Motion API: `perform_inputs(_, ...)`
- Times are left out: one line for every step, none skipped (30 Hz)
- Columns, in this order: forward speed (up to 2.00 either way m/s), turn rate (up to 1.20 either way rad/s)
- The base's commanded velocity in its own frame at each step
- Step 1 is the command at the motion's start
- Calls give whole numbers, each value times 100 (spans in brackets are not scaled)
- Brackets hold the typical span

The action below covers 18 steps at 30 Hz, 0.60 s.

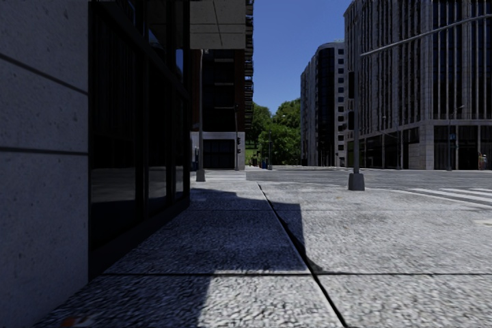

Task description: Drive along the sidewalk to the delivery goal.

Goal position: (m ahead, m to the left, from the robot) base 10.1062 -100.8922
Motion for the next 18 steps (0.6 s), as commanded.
perform_inputs(200, 0)
perform_inputs(200, 0)
perform_inputs(200, 0)
perform_inputs(200, 0)
perform_inputs(200, 0)
perform_inputs(200, 0)
perform_inputs(200, 0)
perform_inputs(200, 0)
perform_inputs(200, 0)
perform_inputs(200, 0)
perform_inputs(200, 0)
perform_inputs(200, 0)
perform_inputs(200, 0)
perform_inputs(200, 0)
perform_inputs(200, 0)
perform_inputs(200, 0)
perform_inputs(200, 0)
perform_inputs(200, 0)
